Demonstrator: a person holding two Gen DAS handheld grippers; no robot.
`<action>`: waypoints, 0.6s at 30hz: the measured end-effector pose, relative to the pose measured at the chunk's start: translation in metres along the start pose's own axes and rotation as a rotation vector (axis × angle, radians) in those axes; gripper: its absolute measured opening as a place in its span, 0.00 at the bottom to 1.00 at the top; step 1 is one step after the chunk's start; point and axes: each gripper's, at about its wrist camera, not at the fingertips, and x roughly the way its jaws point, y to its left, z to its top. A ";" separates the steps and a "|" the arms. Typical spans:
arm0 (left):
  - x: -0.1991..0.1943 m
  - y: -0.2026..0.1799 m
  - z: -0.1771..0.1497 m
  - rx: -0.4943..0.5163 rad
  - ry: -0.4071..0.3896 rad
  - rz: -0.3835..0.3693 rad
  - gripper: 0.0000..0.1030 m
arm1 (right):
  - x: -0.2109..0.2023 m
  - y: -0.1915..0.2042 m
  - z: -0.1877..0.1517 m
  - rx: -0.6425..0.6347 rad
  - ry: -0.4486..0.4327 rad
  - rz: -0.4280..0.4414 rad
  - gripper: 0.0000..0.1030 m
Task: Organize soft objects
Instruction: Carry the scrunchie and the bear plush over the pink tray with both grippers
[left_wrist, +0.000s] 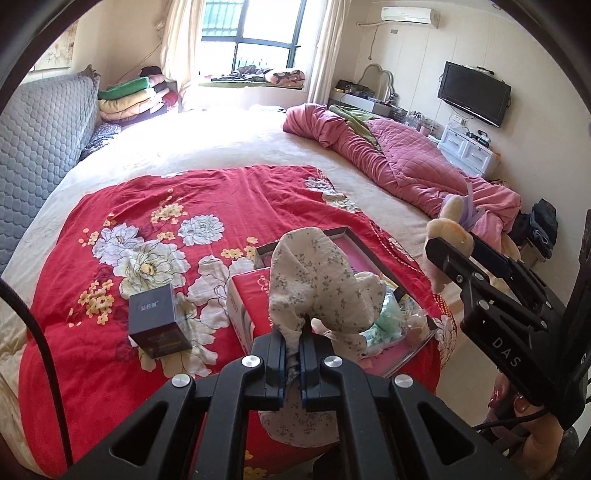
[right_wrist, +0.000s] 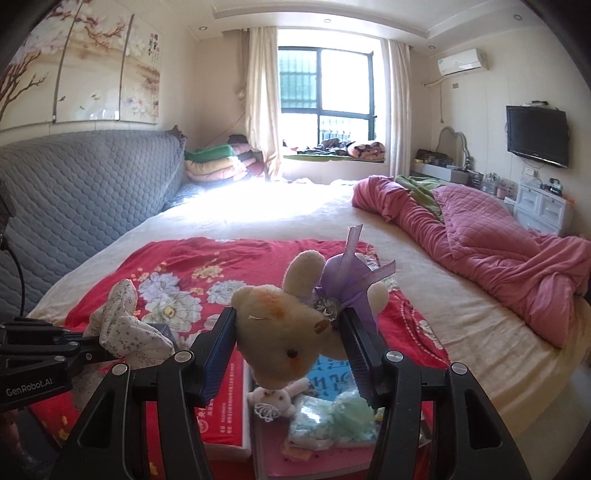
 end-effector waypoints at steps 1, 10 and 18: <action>0.001 -0.004 0.003 0.006 -0.002 -0.007 0.05 | -0.001 -0.007 0.001 0.009 -0.005 -0.011 0.57; 0.018 -0.033 0.015 0.051 0.006 -0.059 0.05 | -0.009 -0.056 0.000 0.077 -0.008 -0.103 0.57; 0.035 -0.052 0.022 0.077 0.020 -0.088 0.05 | -0.006 -0.069 -0.006 0.092 0.019 -0.117 0.57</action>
